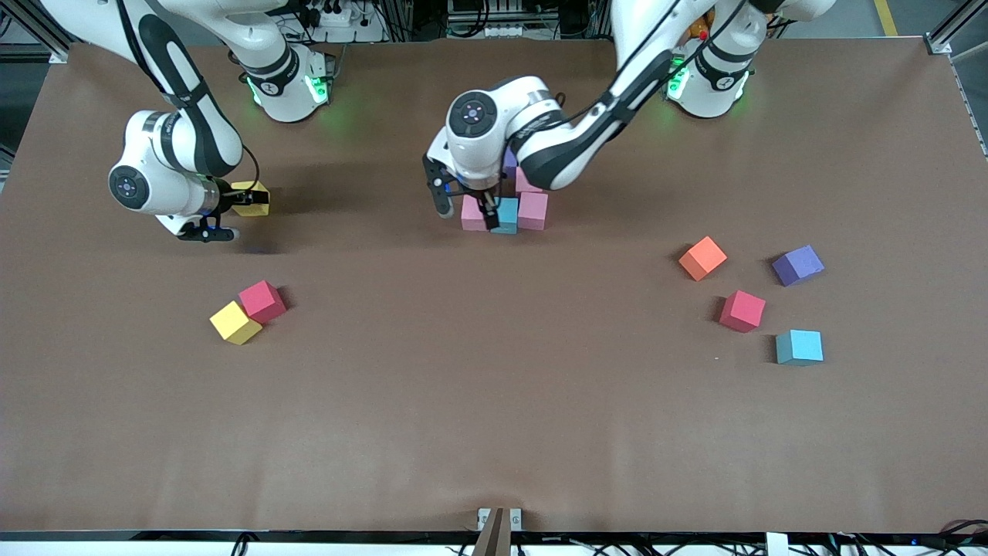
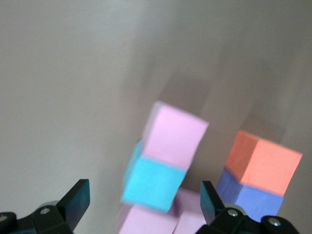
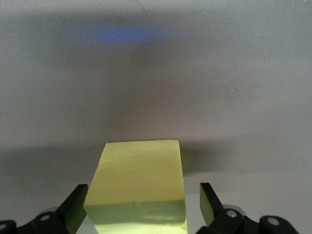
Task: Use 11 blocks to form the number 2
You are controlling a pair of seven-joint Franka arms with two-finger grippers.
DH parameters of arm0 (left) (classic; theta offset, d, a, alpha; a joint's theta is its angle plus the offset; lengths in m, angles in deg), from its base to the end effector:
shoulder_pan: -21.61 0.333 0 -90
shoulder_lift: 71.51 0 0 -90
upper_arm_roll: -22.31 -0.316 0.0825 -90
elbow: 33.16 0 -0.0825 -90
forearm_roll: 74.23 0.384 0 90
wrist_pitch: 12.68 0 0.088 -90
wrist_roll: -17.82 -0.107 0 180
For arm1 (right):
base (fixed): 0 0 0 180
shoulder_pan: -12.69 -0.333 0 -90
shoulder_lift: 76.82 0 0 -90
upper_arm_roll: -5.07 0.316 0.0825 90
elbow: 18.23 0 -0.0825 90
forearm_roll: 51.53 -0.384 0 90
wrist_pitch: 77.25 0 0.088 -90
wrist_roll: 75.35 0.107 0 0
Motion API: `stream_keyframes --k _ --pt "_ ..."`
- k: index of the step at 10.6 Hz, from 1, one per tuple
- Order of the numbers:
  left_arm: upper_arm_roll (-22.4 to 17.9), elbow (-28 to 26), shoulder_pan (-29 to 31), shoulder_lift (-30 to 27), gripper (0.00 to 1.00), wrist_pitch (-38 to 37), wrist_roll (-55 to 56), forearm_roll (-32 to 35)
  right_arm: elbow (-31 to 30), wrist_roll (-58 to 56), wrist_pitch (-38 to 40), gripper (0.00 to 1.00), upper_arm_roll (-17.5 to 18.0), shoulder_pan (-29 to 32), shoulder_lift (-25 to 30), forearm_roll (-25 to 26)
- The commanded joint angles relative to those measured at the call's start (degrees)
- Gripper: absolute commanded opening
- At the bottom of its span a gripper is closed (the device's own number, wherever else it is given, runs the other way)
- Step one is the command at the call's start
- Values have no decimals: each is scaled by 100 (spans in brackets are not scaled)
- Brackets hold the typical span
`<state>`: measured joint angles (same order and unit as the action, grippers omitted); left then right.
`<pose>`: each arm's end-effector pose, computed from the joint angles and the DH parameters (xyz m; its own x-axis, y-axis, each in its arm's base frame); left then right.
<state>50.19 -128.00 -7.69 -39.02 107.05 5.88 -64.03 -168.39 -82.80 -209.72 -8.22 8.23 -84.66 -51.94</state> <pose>0.4019 -0.5368 0.3059 0.3197 -0.9468 -0.0368 -0.9397 -0.3218 0.1156 0.3739 -0.0621 0.1766 0.9037 -0.0256 -0.4275 -0.0411 -0.9988 -0.0270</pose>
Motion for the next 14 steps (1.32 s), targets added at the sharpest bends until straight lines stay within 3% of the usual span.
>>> stream_keyframes --k 1,5,8,11,14 --pt "104 -52 764 -436 100 -484 -9 61 -75 -55 -104 90 36 103 10 76" --pt "42 588 2293 -534 100 -1907 -158 -35 -75 -47 -86 67 36 103 -16 67" --pt "-28 731 3165 -892 100 -2252 -765 33 -75 -47 -60 49 36 103 -25 67" --pt "-2 748 4139 -991 100 -2296 -1063 140 39 -55 176 45 36 103 28 67" --pt "-142 950 4239 -1017 100 -2323 -959 175 688 -73 783 45 63 51 150 76"
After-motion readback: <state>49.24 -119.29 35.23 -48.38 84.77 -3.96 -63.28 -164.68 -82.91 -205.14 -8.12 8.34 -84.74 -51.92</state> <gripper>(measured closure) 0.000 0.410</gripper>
